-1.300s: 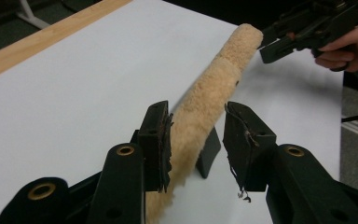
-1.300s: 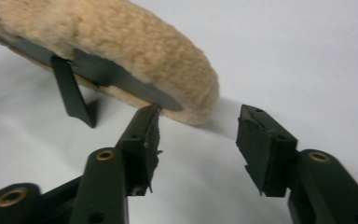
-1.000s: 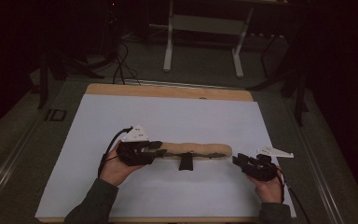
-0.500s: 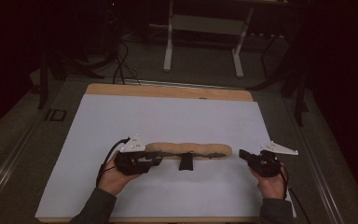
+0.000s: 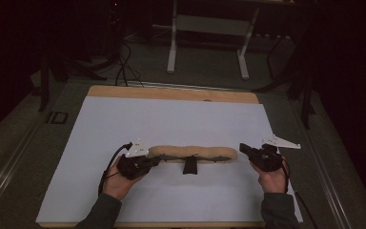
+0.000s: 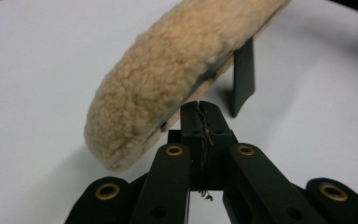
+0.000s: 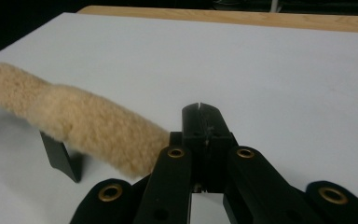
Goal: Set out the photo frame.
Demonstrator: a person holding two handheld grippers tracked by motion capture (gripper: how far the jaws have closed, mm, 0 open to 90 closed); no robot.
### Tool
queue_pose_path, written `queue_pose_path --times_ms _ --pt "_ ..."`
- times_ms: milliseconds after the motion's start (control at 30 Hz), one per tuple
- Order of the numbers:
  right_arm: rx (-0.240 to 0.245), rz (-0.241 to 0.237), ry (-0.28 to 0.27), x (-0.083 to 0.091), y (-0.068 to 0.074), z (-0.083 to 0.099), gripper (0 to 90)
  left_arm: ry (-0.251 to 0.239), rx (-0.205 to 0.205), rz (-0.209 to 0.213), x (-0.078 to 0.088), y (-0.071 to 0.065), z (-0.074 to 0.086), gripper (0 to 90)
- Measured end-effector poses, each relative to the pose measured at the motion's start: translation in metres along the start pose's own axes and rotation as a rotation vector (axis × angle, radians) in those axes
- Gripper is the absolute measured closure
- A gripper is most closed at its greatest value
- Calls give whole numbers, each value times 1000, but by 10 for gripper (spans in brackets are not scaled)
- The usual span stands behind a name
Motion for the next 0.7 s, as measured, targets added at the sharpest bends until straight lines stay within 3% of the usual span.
queue_pose_path --times_ms 333,700 --pt "4 -28 10 -16 1 -7 900 31 -10 -50 -8 0 2 900" --pt "5 -59 47 -27 1 -8 900 50 -8 -64 -12 4 4 900"
Point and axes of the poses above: each handheld gripper's, and its own axes: x roughly backward along the jaws, z roughly out of its underside, y roughly to its left, the point moved 1 cm from there along -x, roughly forward along the jaws, and after that the axes turned 3 degrees about -z, right-handed, at the moved point
